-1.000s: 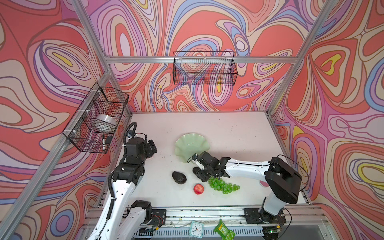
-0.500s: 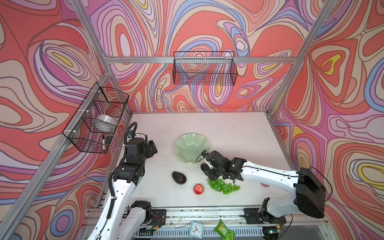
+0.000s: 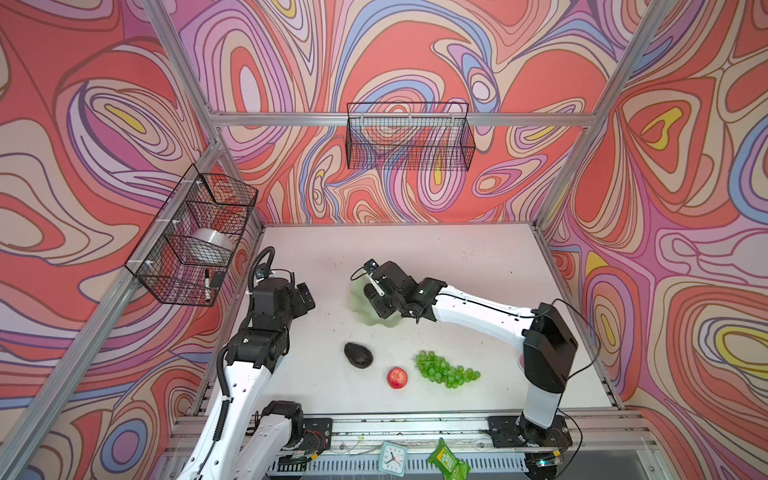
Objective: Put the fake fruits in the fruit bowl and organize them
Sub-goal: 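Lift the avocado with the right gripper and lower it into the green bowl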
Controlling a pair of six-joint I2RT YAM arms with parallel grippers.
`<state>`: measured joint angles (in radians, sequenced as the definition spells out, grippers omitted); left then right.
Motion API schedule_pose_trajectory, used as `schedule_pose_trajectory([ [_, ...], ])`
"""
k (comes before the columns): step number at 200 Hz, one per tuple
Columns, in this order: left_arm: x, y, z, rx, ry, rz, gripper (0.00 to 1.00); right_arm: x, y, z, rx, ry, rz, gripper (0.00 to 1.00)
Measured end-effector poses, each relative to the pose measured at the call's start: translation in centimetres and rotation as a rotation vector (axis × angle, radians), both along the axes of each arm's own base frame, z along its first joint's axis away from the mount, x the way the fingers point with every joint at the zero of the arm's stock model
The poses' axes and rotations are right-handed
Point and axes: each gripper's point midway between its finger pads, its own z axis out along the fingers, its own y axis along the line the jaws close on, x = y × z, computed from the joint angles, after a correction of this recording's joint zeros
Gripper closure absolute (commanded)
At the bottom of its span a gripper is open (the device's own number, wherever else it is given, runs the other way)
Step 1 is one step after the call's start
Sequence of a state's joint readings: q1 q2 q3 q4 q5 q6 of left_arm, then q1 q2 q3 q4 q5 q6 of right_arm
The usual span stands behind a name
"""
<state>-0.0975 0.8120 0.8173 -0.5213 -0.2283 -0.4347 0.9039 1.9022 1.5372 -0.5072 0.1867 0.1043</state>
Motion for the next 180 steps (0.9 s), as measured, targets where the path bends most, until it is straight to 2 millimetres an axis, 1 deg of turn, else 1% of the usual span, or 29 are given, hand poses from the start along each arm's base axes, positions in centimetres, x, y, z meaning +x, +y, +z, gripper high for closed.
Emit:
schedule_pose_trajectory([
  [16,0.0,0.0,0.0,-0.003,0.001,0.002,0.05,1.7,-0.5,-2.0,-0.025,0.021,-0.02,0.59],
  [31,0.0,0.0,-0.1,-0.004,0.001,0.003,0.05,2.9,-1.5,-3.3,-0.036,0.041,-0.044,0.59],
  [54,0.0,0.0,-0.1,-0.007,0.001,0.005,0.05,4.6,-2.5,-3.8,-0.024,0.041,-0.078,0.59],
  [72,-0.1,0.0,-0.1,-0.01,0.002,0.007,0.04,5.5,-2.7,-4.0,-0.01,0.031,-0.091,0.59],
  [101,-0.1,0.0,-0.2,-0.015,0.005,0.011,0.04,6.1,-2.1,-5.3,0.005,0.04,-0.085,0.59],
  [144,-0.5,0.0,-0.8,-0.032,0.023,0.02,0.05,6.4,-2.0,-8.5,-0.02,0.08,-0.084,0.58],
  [160,-0.9,-0.1,-1.1,-0.05,0.032,0.025,0.05,6.4,-2.0,-9.1,-0.024,0.087,-0.084,0.57],
  [180,-1.5,-0.3,-1.7,-0.088,0.051,0.032,0.07,6.5,-1.9,-9.4,-0.022,0.087,-0.083,0.53],
])
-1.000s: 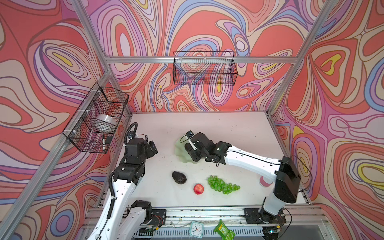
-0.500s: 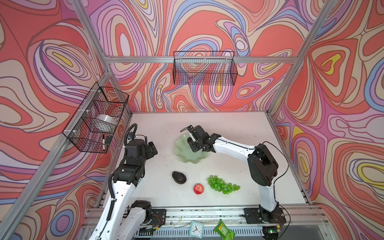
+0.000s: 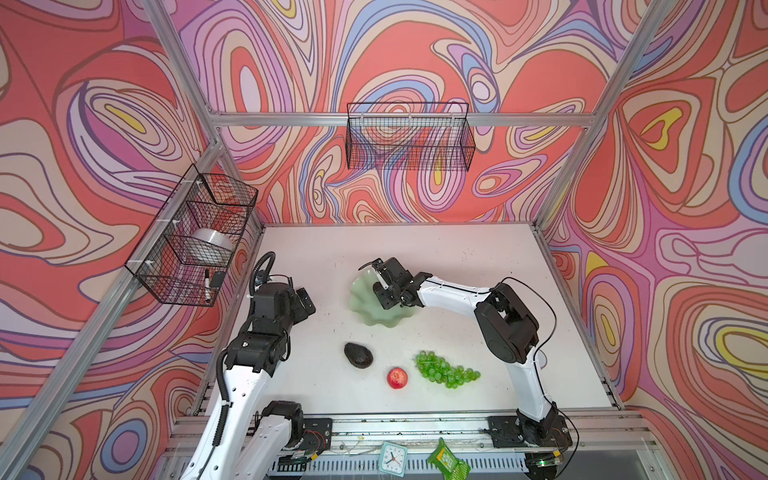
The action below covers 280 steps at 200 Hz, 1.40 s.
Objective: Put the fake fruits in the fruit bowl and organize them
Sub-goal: 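Lift the avocado with the right gripper and lower it into the green bowl, then grasp the second avocado with the left gripper while the right gripper withdraws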
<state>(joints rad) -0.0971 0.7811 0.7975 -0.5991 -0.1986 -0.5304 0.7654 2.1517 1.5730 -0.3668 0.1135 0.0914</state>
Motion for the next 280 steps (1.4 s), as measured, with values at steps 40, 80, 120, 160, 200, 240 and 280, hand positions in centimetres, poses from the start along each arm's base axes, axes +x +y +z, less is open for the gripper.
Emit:
schedule_pose_trajectory([
  [40,-1.4,-1.6,-1.7,-0.13,0.079,-0.015,0.13,0.2,0.2,0.1,0.012,-0.007,0.002,0.38],
  [80,-3.1,-4.1,-3.9,-0.263,0.196,-0.056,0.17,0.3,0.5,0.8,0.037,-0.013,0.004,0.26],
  [120,-5.9,-7.5,-5.6,-0.33,0.283,-0.134,0.18,1.2,0.1,6.5,0.14,-0.09,-0.028,0.15],
  [160,-9.0,-10.4,-8.6,-0.351,0.394,-0.193,0.18,1.5,-3.8,14.8,0.285,-0.22,-0.117,0.05],
  [200,-10.0,-13.0,-11.0,-0.308,0.48,-0.214,0.15,0.0,-7.7,18.6,0.349,-0.295,-0.188,0.02],
  [240,-9.0,-15.3,-12.9,-0.258,0.516,-0.21,0.14,-1.7,-9.4,16.9,0.324,-0.274,-0.211,0.02],
  [280,-7.8,-16.4,-14.2,-0.25,0.527,-0.192,0.14,-2.6,-10.6,15.4,0.292,-0.254,-0.228,0.02],
])
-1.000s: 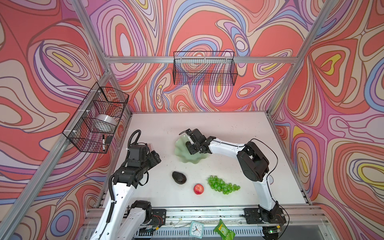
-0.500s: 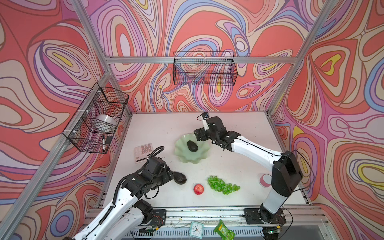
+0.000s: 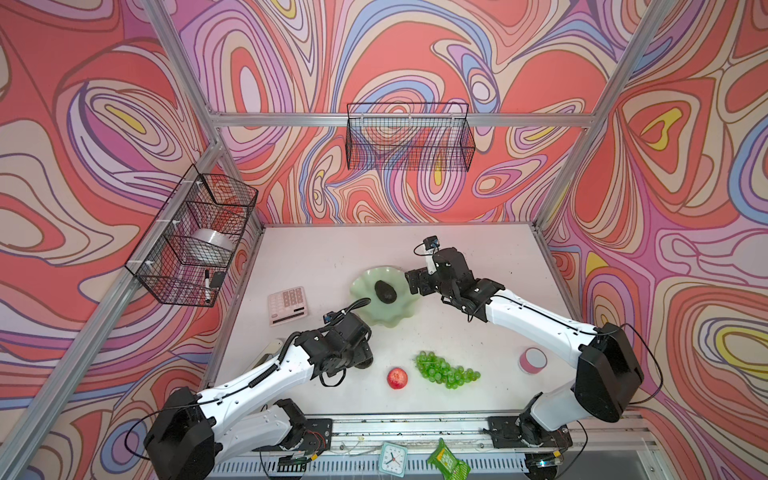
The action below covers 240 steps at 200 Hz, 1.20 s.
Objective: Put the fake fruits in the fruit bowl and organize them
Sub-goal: 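Grasp the second avocado with the left gripper while the right gripper withdraws, then carry the avocado with the left gripper and place it in the bowl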
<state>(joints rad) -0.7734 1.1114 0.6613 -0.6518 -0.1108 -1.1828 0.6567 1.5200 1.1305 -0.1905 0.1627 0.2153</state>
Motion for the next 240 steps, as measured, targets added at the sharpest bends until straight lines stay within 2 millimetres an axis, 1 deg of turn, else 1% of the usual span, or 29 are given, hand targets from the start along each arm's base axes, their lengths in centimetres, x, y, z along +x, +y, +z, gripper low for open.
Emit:
schedule_pose_trajectory([
  [41,0.7,-0.6,-1.1,0.012,0.01,0.001,0.13,-0.1,-0.4,0.6,0.006,-0.016,-0.01,0.02],
  [57,0.9,-0.9,-1.6,0.017,0.014,0.001,0.15,-0.1,-0.4,0.6,0.004,-0.015,-0.011,0.02],
  [72,1.0,-1.0,-2.0,0.025,0.023,0.001,0.22,0.0,-0.5,0.6,0.005,-0.016,-0.013,0.02],
  [87,1.1,-1.1,-2.4,0.029,0.027,0.0,0.36,0.0,-0.6,0.5,0.004,-0.015,-0.014,0.02],
  [96,1.2,-1.1,-2.4,0.03,0.027,0.001,0.43,0.0,-0.6,0.5,0.004,-0.016,-0.015,0.02],
  [107,1.2,-1.1,-2.4,0.029,0.022,0.002,0.47,0.1,-0.7,0.5,0.004,-0.018,-0.018,0.02],
  [135,1.1,-0.4,-2.1,0.039,0.002,0.008,0.53,0.1,-0.7,0.3,0.002,-0.017,-0.019,0.02],
  [165,0.7,0.7,-0.8,0.047,-0.033,0.018,0.56,0.1,-0.7,0.3,0.004,-0.019,-0.019,0.02],
  [202,0.3,1.8,1.4,0.039,-0.094,0.013,0.55,0.1,-0.7,0.4,0.006,-0.021,-0.019,0.02],
  [220,0.7,1.8,3.3,0.038,-0.13,-0.01,0.53,0.1,-0.7,0.4,0.007,-0.021,-0.02,0.02],
  [240,2.4,1.1,6.4,0.028,-0.184,-0.041,0.52,0.1,-0.7,0.4,0.01,-0.02,-0.021,0.02],
])
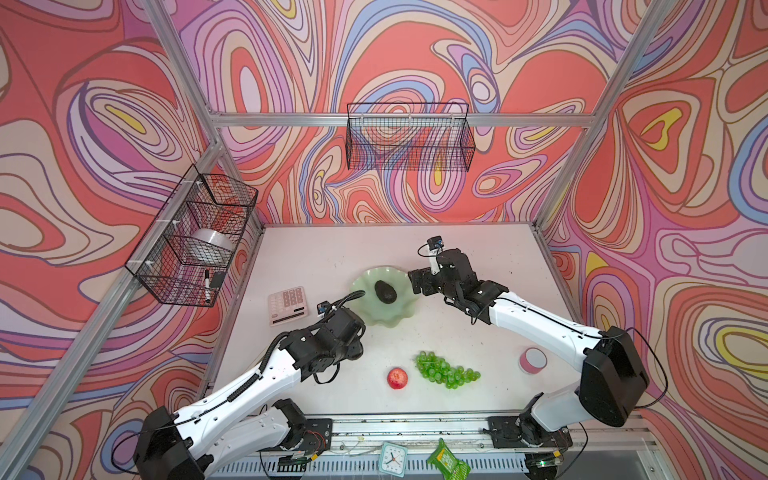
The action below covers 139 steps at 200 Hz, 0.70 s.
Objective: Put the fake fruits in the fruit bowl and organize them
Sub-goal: 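Carry the avocado with the left gripper and place it in the bowl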
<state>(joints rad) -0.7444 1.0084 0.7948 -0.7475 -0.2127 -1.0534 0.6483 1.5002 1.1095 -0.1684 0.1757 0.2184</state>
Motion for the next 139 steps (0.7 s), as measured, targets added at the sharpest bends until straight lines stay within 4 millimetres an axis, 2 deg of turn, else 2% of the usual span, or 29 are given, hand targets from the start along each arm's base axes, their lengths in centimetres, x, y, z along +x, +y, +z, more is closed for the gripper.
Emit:
schedule_pose_trajectory([
  [21,2.6,-0.9,2.8,0.004,-0.046,-0.026,0.52,0.0,0.0,0.0,0.003,0.002,-0.003,0.02],
  [42,4.9,-1.8,3.2,0.033,-0.045,-0.063,0.52,-0.2,-0.3,0.0,0.007,0.005,-0.007,0.02],
  [61,6.6,-2.5,2.5,0.072,-0.016,-0.098,0.52,-0.6,-0.6,-0.1,0.009,0.009,-0.011,0.02],
  [86,8.7,-3.5,0.5,0.089,0.03,-0.125,0.52,-1.1,-1.2,0.1,0.016,0.009,-0.018,0.02],
  [112,9.7,-3.6,-1.6,0.094,0.072,-0.132,0.52,-1.5,-1.5,0.2,0.02,0.011,-0.021,0.02],
  [139,11.0,-4.1,-2.5,0.089,0.081,-0.131,0.51,-1.8,-1.7,-0.4,0.012,0.025,-0.023,0.02],
])
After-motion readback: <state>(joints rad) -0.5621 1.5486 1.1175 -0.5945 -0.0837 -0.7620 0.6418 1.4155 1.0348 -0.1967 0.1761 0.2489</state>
